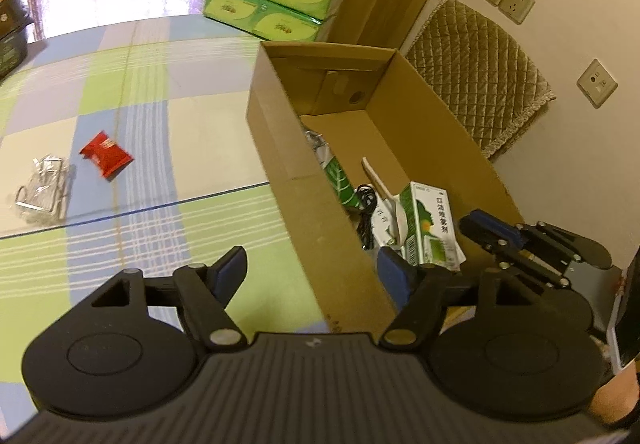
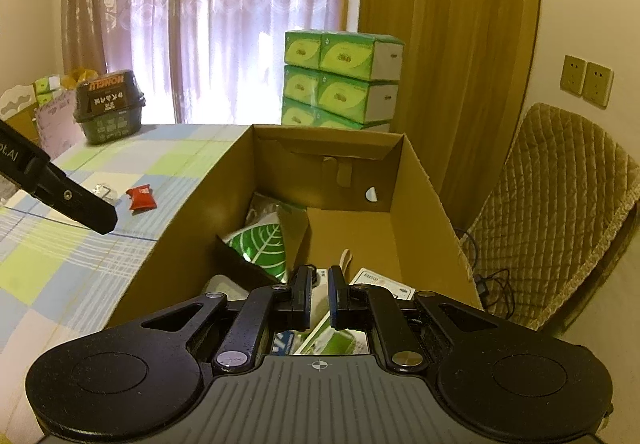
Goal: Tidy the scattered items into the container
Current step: 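Withdraw both tools from the cardboard box back over the table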
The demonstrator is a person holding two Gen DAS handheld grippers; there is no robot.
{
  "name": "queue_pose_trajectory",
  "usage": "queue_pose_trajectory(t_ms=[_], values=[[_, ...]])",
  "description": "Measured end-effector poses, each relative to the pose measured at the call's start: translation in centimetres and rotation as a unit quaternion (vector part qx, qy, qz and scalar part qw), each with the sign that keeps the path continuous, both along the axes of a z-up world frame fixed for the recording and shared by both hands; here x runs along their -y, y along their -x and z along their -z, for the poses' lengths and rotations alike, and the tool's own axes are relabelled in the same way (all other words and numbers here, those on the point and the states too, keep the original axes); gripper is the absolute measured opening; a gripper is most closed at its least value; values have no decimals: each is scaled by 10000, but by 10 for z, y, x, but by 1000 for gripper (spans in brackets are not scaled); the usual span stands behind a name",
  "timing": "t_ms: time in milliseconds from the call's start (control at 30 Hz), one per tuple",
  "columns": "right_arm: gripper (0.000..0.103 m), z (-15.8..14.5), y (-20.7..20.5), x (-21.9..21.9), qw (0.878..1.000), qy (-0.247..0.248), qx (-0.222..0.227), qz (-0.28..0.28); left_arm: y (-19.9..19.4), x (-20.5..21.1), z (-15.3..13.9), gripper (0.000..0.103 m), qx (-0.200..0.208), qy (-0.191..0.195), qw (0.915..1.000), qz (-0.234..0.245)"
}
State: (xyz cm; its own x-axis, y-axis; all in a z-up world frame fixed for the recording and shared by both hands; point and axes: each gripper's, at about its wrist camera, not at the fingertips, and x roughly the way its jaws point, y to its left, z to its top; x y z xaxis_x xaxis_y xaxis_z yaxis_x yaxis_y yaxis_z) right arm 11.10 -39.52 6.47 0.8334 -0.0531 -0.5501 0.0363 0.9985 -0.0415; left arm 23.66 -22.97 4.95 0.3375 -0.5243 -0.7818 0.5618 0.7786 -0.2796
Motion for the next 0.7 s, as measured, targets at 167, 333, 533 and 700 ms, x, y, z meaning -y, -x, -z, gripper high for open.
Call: queue_pose_trajectory(t_ms=[167,333,533,700], values=[[10,-7,10,-8,9998,-180,80,80,12,-26,-1,78,199,-56,9996,-171],[10,-18,20,-19,9991,-390,148,84,30,-54,1,82,362,-219,9986,-311],[103,-32,35,-39,9979,-420,464,144,50,-95,5,85,440,-324,9964,-642],[103,-39,41,-60,9978,-409,513,-18,65,-131,7,87,407,-275,9946,-917]])
